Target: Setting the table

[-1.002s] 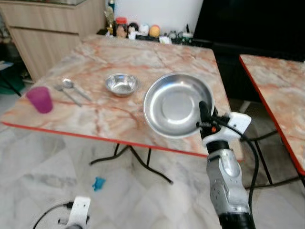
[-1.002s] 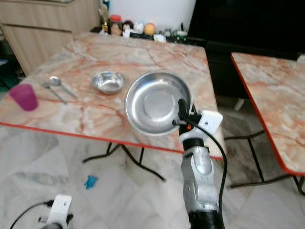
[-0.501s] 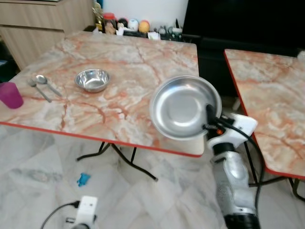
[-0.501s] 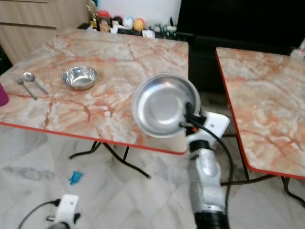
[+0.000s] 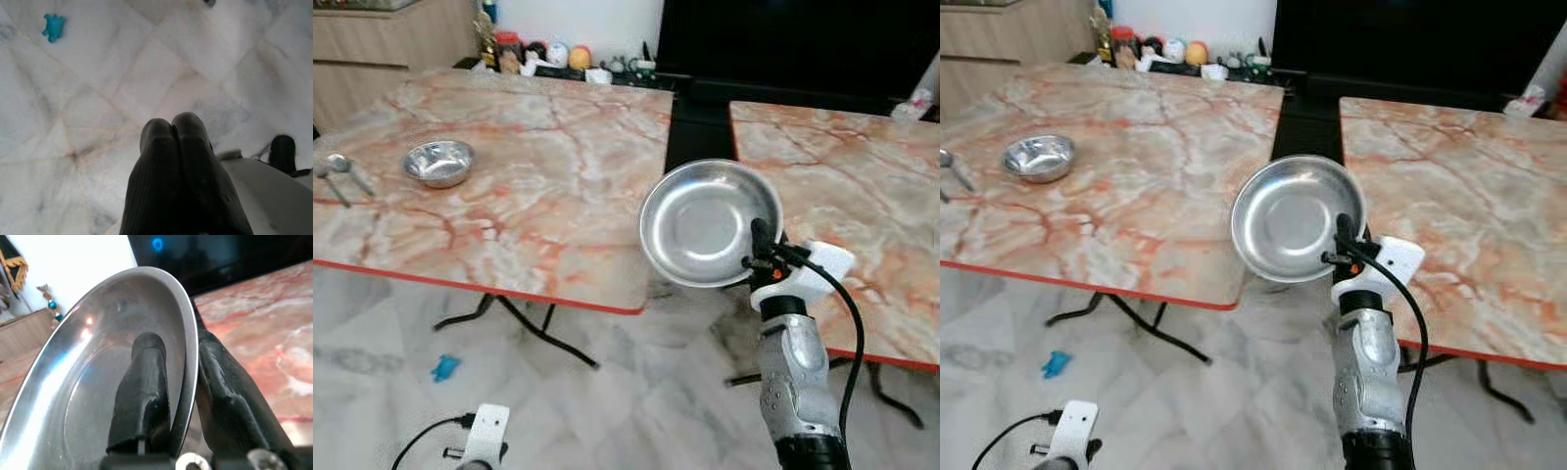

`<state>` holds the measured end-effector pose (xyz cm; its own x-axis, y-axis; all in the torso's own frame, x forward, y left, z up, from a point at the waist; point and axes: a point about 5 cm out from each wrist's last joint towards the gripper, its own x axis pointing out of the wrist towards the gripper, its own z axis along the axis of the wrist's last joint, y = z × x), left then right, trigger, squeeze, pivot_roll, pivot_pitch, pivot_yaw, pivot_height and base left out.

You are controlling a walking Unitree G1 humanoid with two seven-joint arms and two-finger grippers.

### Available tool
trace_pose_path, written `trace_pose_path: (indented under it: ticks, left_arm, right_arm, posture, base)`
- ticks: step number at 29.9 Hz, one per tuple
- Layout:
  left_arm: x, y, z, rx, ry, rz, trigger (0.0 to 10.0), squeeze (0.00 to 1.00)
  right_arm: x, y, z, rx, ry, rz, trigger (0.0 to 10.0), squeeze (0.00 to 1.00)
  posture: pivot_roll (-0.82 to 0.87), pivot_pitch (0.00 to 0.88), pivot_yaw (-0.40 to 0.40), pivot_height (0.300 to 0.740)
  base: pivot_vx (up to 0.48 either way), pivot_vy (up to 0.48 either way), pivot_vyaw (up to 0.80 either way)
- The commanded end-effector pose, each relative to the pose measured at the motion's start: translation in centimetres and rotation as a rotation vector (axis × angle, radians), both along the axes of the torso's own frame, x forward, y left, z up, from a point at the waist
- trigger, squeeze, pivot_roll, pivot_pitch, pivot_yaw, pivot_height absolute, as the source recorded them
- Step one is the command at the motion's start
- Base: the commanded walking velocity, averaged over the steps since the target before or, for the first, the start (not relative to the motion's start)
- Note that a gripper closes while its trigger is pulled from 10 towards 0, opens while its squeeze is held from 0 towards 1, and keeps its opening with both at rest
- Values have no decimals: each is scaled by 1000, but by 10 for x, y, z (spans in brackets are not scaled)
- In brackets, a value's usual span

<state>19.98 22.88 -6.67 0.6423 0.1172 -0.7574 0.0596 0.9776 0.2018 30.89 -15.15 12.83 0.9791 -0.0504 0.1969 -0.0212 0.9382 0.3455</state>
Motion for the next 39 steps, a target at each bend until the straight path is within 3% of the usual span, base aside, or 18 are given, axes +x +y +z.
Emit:
trace_pose_path:
  ticks: [1,13,39]
  left_arm:
    - [1,2,1,11,9,-14,10000,0]
    - [3,7,3,20,4,-18,10000,0]
    - [-9,2,-4,1,27,-14,10000,0]
  right_arm:
    - [-1,-3,1,-1,-16,-16,10000,0]
    - [-1,-10,2,15,-29,-48,10000,0]
    - [5,-27,8,-8,-34,-99,10000,0]
  posture:
    - [121,15,-13,740]
    - [106,20,-11,740]
    - [88,11,-39,740]
  base:
    - [0,-341,0]
    - [0,-342,0]
    - [0,-341,0]
